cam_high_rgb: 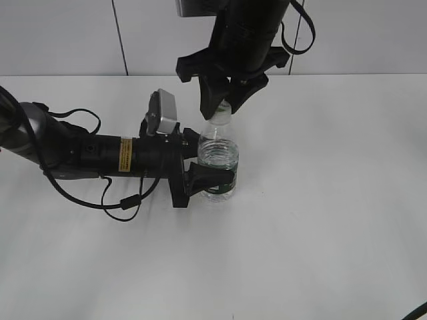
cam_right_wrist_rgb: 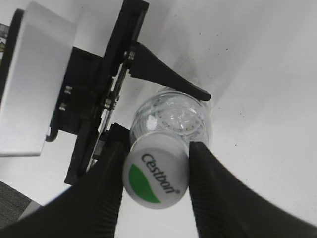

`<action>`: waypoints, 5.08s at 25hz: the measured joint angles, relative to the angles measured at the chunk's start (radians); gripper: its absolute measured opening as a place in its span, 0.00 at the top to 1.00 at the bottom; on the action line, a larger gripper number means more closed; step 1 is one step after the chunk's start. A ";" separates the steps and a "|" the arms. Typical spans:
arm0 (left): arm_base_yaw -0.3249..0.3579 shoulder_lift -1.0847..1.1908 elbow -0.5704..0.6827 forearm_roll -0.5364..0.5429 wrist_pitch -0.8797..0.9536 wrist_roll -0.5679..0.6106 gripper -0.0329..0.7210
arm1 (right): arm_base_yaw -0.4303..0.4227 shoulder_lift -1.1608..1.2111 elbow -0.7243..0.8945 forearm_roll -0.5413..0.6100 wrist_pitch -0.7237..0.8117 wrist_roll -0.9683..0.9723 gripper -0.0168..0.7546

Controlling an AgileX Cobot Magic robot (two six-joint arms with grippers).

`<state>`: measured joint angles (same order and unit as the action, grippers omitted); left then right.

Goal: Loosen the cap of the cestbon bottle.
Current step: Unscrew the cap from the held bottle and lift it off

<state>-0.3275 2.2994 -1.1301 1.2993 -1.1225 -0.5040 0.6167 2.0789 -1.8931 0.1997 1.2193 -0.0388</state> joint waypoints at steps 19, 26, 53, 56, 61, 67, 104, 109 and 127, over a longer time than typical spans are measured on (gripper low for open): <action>-0.001 0.000 0.000 0.000 0.000 0.000 0.41 | 0.000 0.001 -0.005 0.010 -0.002 -0.841 0.59; -0.001 0.000 0.000 0.000 -0.001 0.000 0.41 | 0.000 0.001 -0.005 0.027 0.002 -1.338 0.59; -0.001 0.000 0.000 0.000 -0.001 0.000 0.41 | 0.000 -0.031 -0.062 0.096 0.003 -0.732 0.33; -0.001 0.000 0.000 0.000 -0.001 0.000 0.41 | 0.000 -0.031 -0.062 0.055 0.003 -0.402 0.33; -0.001 0.000 0.000 0.000 -0.001 0.000 0.41 | 0.000 -0.032 -0.062 0.000 0.003 -0.053 0.33; -0.001 -0.005 0.000 0.001 0.004 -0.006 0.41 | 0.000 -0.033 -0.053 -0.003 0.003 0.083 0.34; -0.001 -0.007 0.000 0.005 0.010 -0.007 0.41 | 0.011 -0.030 0.028 -0.011 0.003 0.081 0.59; -0.001 -0.007 0.000 0.005 0.010 -0.008 0.41 | 0.011 -0.030 0.028 -0.011 0.003 -0.121 0.59; -0.001 -0.008 0.000 0.016 0.009 0.000 0.41 | 0.011 -0.030 0.027 -0.015 -0.001 -1.378 0.59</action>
<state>-0.3284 2.2911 -1.1301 1.3150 -1.1135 -0.5039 0.6274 2.0490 -1.8665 0.1848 1.2184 -1.4172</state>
